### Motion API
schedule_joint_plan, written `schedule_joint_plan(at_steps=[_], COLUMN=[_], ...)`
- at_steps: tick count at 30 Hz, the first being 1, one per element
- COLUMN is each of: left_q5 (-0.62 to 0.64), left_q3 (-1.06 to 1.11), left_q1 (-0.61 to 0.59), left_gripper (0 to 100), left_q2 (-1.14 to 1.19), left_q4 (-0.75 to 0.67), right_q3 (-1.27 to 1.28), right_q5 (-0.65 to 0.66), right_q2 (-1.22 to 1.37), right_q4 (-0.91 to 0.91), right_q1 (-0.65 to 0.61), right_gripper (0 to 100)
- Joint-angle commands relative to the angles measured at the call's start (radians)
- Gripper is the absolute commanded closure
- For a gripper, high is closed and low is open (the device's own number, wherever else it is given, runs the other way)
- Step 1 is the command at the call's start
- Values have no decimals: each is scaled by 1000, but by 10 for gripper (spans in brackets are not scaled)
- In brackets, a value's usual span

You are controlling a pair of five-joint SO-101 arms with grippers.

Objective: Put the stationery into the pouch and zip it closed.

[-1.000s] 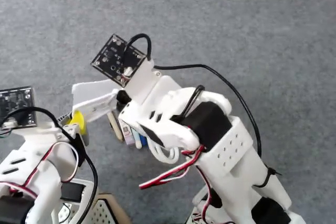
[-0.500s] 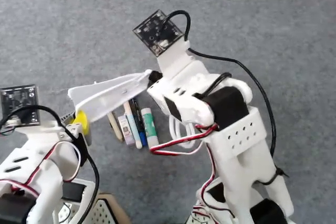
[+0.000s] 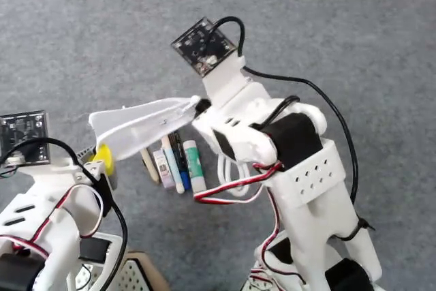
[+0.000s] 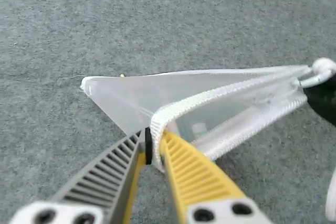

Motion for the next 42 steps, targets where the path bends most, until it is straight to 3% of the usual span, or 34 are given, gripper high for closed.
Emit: schedule_joint_plan(at_steps=[1,7,12,18,24,42], left_q5=[8,8,8,6,9,8], left_q3=[-7,-7,-12,-8,-7,22], left_q1=[10,16,13,12,13,19], left_gripper=[973,973,973,973,973,973], left_q2=[-6,3,75,117,118,118], left_q4=[-2,-3,-5,-26,-46,-38], right_q3=[-12,-10,-2,145,326,341], right_q5=[110,259,259,252,252,261], right_q2=[-15,-22,-162,-389,-527,-337], right_q4=[78,207,219,222,221,-6], right_q1=[-72,-169,-255,-341,-347,-342], right_gripper=[857,560,431,425,425,426])
